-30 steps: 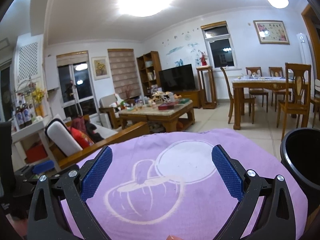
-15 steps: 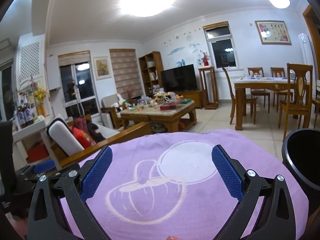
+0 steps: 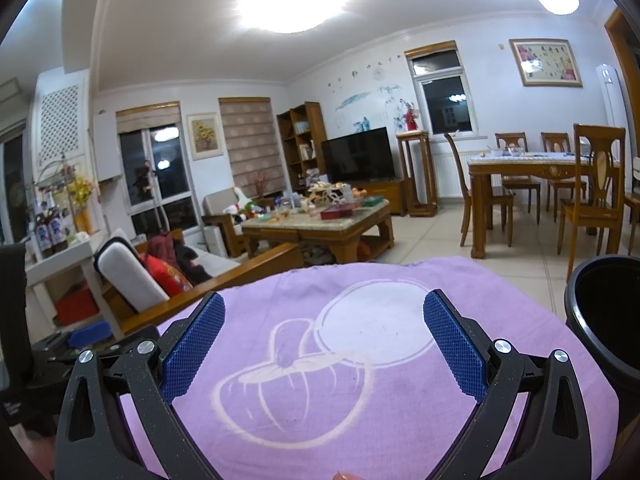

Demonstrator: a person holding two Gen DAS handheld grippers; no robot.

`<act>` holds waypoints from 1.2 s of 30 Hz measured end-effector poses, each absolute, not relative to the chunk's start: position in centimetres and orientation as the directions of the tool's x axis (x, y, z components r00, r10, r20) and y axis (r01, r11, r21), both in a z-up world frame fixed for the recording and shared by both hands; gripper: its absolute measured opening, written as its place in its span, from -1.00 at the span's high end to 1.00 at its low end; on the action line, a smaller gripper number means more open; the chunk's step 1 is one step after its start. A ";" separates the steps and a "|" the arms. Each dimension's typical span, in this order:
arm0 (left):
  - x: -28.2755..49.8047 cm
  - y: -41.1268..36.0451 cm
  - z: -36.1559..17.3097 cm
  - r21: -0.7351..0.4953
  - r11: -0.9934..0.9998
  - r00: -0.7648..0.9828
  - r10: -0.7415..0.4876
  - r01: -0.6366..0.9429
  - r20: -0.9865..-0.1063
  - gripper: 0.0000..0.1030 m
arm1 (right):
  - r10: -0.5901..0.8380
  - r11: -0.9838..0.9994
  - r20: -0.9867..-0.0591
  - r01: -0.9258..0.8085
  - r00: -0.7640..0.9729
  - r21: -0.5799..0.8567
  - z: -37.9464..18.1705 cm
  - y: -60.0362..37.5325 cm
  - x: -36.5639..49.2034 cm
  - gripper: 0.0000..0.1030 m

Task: Collect trash

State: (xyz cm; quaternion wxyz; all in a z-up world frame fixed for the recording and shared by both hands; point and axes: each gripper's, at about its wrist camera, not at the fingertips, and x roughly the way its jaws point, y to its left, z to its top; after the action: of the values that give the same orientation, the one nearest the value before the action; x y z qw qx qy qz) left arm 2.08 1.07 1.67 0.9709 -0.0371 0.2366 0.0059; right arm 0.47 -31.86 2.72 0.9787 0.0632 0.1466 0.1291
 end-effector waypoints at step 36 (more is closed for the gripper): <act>2.1 1.1 1.7 -0.064 0.998 0.889 -0.005 -0.027 -0.458 -0.90 | 0.270 0.959 -0.270 -0.232 0.924 0.164 2.6 -32.1 0.6 -0.90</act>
State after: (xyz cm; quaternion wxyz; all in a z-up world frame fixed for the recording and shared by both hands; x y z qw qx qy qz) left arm 2.12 1.05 1.73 0.9713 -0.0343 0.2354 0.0058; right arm 0.65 -32.06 2.56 0.9788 0.0647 0.1465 0.1280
